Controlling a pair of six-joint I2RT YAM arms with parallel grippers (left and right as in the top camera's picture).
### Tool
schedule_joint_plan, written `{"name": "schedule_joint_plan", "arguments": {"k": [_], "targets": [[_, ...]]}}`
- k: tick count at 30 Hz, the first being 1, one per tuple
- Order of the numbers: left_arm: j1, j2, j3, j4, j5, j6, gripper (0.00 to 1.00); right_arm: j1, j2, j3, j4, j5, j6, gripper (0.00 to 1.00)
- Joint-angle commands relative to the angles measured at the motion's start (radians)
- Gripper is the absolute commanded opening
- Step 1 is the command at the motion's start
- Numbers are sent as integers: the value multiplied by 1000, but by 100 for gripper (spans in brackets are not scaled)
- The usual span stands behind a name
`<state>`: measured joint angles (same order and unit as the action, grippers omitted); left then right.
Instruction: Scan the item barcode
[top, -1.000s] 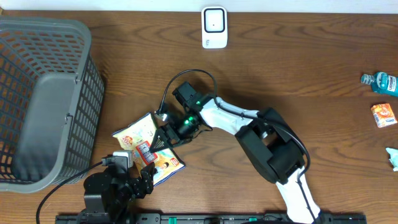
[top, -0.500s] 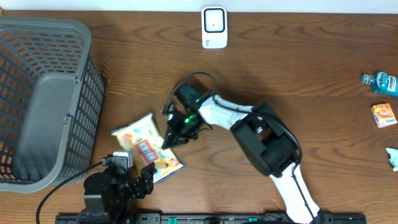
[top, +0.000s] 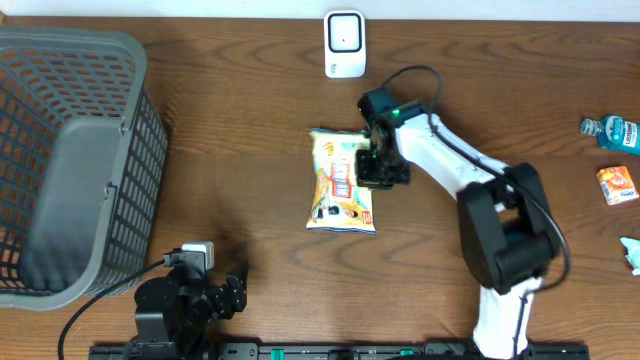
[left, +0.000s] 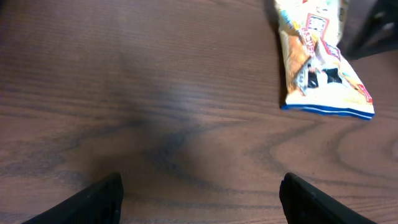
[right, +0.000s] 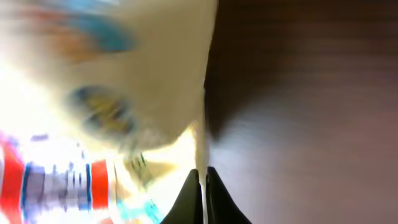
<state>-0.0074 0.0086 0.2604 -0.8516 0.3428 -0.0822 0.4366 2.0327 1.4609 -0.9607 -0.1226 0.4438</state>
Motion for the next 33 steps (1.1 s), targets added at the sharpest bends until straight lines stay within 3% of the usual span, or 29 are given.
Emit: {"name": "schedule_joint_plan", "arguments": {"k": [1,6,8,9,15,16,17,18,19,23,33], "targets": [[2,-5,3,-16,12,-6,80,-2,-159,0,-23,219,-42,1],[2,-5,3,-16,12,-6,80,9,-283,0,-72,263,5,1],[2,-5,3,-16,12,-6,80,9,-282,-5,-60,151,35,73],[2,-5,3,-16,12,-6,80,11,-274,-12,-50,107,35,99],[2,-5,3,-16,12,-5,80,64,-228,-32,64,-132,43,99],[2,-5,3,-16,12,-5,81,74,-219,-33,90,-119,41,93],[2,-5,3,-16,12,-6,80,86,-211,-34,109,-77,42,75],[2,-5,3,-16,12,-6,81,97,-200,-34,112,-25,61,64],[2,-5,3,-16,12,-6,80,106,-190,-34,98,34,105,64],[2,-5,3,-16,12,-5,81,109,-160,-48,47,134,282,98],[2,-5,3,-16,12,-6,81,97,-27,-103,194,86,132,99]]}}
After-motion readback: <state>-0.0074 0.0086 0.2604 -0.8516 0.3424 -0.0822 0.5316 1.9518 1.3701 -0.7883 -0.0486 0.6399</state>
